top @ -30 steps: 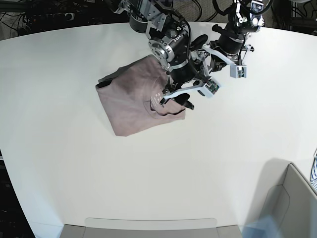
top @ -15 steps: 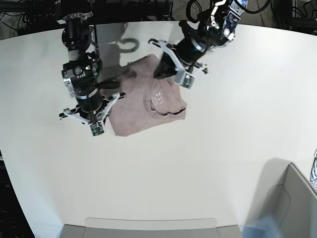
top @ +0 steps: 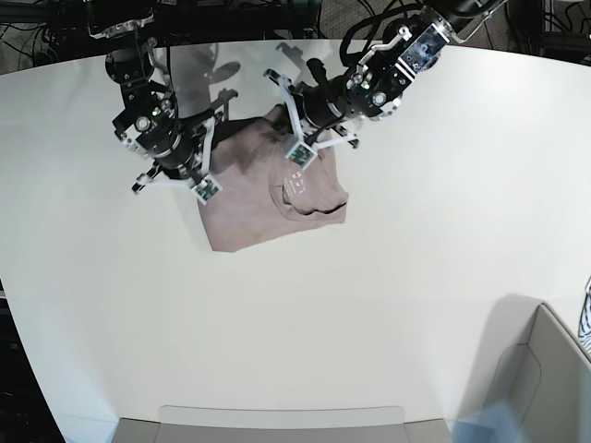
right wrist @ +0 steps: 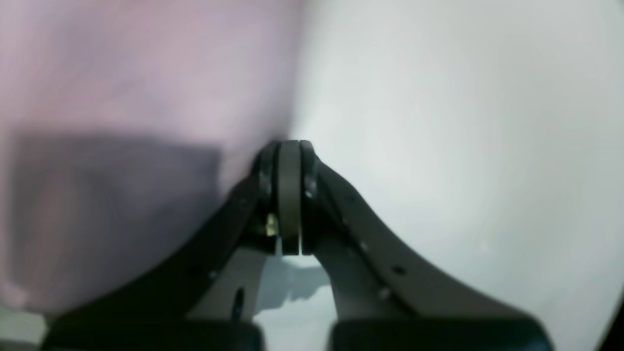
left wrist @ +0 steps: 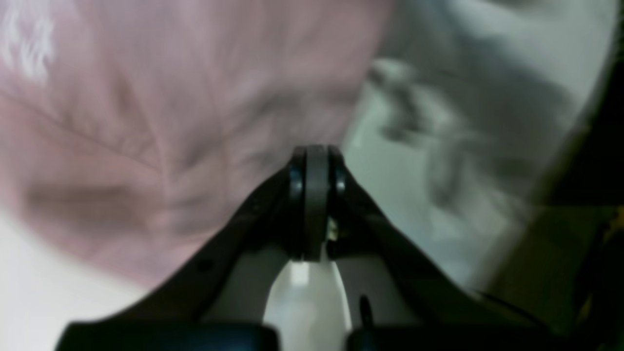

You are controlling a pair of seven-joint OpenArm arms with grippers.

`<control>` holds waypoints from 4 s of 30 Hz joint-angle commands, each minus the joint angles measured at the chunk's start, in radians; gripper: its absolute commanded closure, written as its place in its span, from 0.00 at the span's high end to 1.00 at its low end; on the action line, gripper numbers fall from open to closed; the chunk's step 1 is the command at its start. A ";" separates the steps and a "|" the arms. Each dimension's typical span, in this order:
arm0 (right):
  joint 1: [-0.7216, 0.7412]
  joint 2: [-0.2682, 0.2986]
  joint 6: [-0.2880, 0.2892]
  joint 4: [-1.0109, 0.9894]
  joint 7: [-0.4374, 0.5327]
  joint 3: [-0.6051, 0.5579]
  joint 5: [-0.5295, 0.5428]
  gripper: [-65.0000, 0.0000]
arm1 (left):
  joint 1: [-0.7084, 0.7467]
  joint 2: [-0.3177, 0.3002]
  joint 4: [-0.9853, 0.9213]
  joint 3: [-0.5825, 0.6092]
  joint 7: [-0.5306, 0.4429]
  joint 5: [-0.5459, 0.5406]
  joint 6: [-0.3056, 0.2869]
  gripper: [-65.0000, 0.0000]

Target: Fold the T-shirt properly

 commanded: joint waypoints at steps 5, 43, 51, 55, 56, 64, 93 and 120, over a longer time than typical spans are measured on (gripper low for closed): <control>-0.103 0.031 0.028 0.166 0.021 -0.141 0.009 0.00 | -0.013 0.036 -0.012 -0.340 -0.096 0.000 0.194 0.00; -0.319 -0.099 0.026 0.297 0.017 0.343 0.009 0.00 | -0.215 0.030 -0.516 -0.472 -0.332 0.001 0.068 0.00; -0.315 -0.104 0.026 0.303 0.017 0.310 0.038 0.00 | -0.209 -0.122 -0.341 -0.475 -0.324 -0.004 0.070 0.00; -0.339 -0.101 0.026 0.320 0.017 0.315 0.081 0.00 | -0.128 -0.159 -0.069 -0.492 -0.200 -0.004 0.076 0.00; -0.361 -0.096 0.026 0.327 0.020 0.313 0.081 0.00 | -0.094 -0.156 0.014 -0.521 -0.163 -0.004 0.076 0.00; -0.617 -0.032 0.026 0.332 0.122 0.287 0.083 0.00 | 0.345 -0.091 0.380 -0.753 -0.053 -0.004 0.076 0.00; -0.606 0.363 0.026 -0.369 0.231 -0.403 0.076 0.00 | 0.665 0.096 -0.551 -0.639 -0.335 0.296 0.076 0.00; -0.003 0.106 0.026 -1.391 0.833 -0.939 0.075 0.00 | 0.270 0.130 -1.249 -0.638 -0.742 0.297 0.076 0.00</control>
